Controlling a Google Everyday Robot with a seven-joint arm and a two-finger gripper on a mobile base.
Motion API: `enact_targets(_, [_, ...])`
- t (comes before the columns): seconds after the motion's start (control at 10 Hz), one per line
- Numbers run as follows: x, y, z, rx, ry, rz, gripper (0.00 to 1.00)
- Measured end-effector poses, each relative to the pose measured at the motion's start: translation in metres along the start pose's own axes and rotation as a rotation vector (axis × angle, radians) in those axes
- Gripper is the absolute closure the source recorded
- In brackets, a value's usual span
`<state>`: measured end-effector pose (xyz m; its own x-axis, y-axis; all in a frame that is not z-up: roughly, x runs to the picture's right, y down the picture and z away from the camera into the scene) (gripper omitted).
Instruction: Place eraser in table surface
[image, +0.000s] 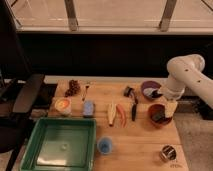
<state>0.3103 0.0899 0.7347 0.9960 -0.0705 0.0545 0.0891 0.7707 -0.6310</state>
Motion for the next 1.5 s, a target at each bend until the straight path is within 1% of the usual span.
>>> enact_targets(0.1, [0.004,0.004,0.010,-0.016,0.033,-0.072,0.20])
enact_targets(0.2, [0.006,0.004,0.018,-0.016,0.046,-0.092,0.20])
enact_targets(0.3, [0.015,0.004,0.025,-0.004,0.048,-0.075,0.20])
enact_targets(0.4, [0.027,0.006,0.031,0.009,0.048,-0.040,0.20])
enact_targets(0.5, [0.043,0.006,0.037,0.043,0.050,0.020,0.20])
enact_targets(0.7, [0.055,-0.001,0.043,0.092,0.038,0.090,0.20])
enact_targets(0.8, [0.063,-0.006,0.044,0.113,0.040,0.140,0.20])
enact_targets(1.2, [0.061,-0.007,0.045,0.115,0.036,0.144,0.20])
enact_targets(1.4, [0.060,-0.010,0.048,0.122,0.061,0.147,0.20])
enact_targets(1.5, [0.055,-0.014,0.054,0.129,0.075,0.153,0.20])
